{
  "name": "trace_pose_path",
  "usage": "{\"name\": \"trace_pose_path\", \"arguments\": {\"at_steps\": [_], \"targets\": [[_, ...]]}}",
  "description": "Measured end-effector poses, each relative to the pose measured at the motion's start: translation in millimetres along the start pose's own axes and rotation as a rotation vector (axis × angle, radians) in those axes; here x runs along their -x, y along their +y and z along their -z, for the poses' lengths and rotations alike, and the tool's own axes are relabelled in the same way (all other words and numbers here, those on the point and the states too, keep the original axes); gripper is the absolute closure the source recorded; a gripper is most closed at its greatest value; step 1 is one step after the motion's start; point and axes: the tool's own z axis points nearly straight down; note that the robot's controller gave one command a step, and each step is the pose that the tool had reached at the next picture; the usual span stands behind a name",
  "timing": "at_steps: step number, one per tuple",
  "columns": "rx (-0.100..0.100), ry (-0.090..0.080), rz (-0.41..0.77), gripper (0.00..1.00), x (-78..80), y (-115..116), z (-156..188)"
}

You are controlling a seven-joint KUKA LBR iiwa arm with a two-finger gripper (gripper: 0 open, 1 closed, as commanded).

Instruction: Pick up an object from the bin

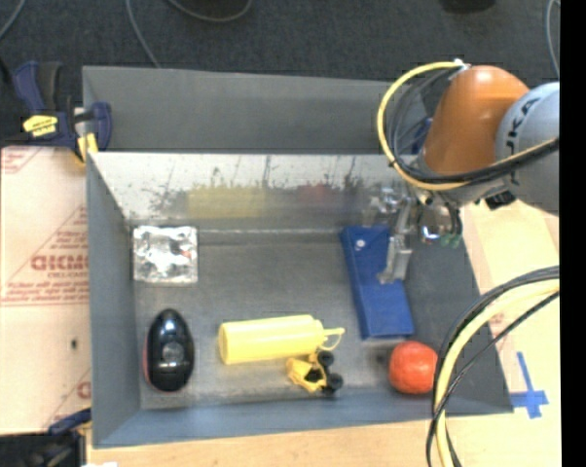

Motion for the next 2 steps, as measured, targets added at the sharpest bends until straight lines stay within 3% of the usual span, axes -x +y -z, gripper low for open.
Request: {"name": "trace_pose_path", "arguments": {"at_steps": [1, 2], "targets": [[-0.001, -0.007, 0.002, 0.0, 1.6, 0.2, 5.1], [-0.001, -0.012, -0.04, 0.0, -4.7, 5.1, -25.6]]}}
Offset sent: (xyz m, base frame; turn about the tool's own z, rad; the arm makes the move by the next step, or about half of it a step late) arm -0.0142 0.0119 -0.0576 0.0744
